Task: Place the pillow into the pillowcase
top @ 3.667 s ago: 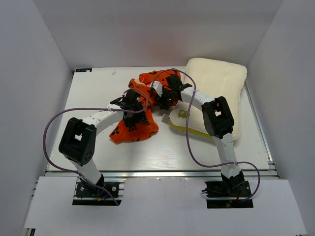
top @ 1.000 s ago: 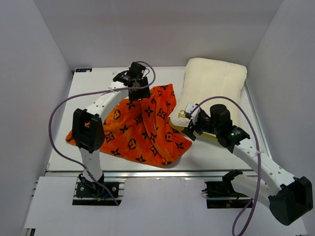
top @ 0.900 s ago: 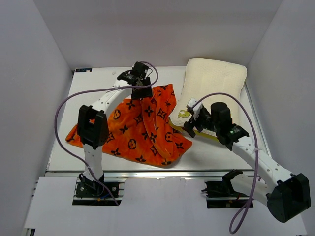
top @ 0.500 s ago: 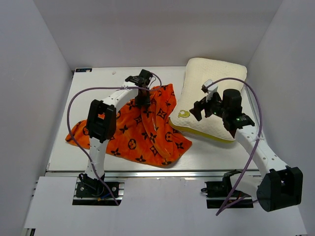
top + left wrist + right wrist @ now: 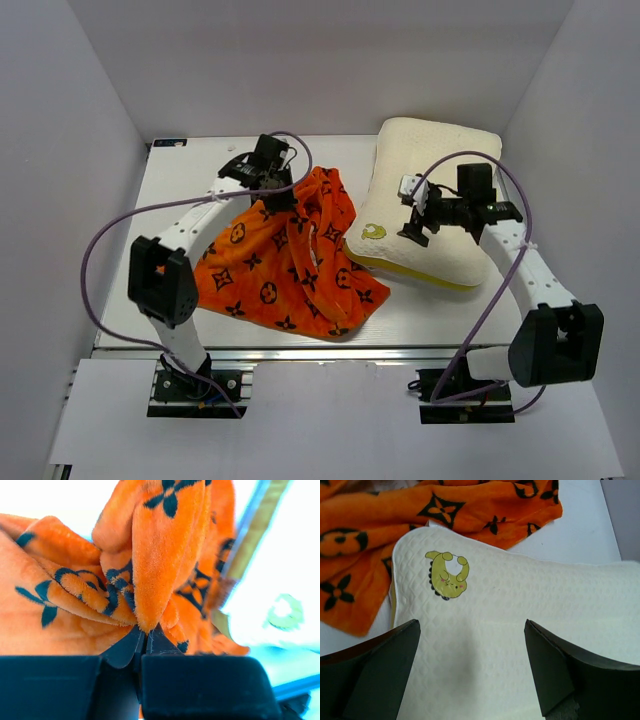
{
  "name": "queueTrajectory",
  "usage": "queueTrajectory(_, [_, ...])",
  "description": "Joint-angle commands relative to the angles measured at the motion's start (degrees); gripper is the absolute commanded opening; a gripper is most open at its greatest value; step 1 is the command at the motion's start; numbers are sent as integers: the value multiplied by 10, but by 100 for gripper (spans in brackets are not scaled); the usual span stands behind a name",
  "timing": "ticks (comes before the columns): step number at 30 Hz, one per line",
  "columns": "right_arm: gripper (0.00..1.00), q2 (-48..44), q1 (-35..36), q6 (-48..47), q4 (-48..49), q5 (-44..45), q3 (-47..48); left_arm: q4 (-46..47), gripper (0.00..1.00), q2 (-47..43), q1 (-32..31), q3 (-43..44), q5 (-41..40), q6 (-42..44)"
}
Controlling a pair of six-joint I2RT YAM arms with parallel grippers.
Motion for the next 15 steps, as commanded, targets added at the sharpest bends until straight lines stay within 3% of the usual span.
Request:
queueTrajectory(1, [89,37,-12,-214,-167,-90,88,44,1,-70,-2,-50,29,-31])
queueTrajectory(4, [90,83,-6,-278,-259,-110,129,42,1,-82,-1,-61,26,-37])
queueTrajectory(10, [89,115,46,-256,-283,-66,123,43,1,-109,1,-66,18,-46])
queueTrajectory(13, [89,91,75,-217,-224,-20,50,36,2,-112,8,-57,19,-47])
queueTrajectory(15, [89,73,92,-169,-133,24,7,34,2,-115,13,-52,21,-47])
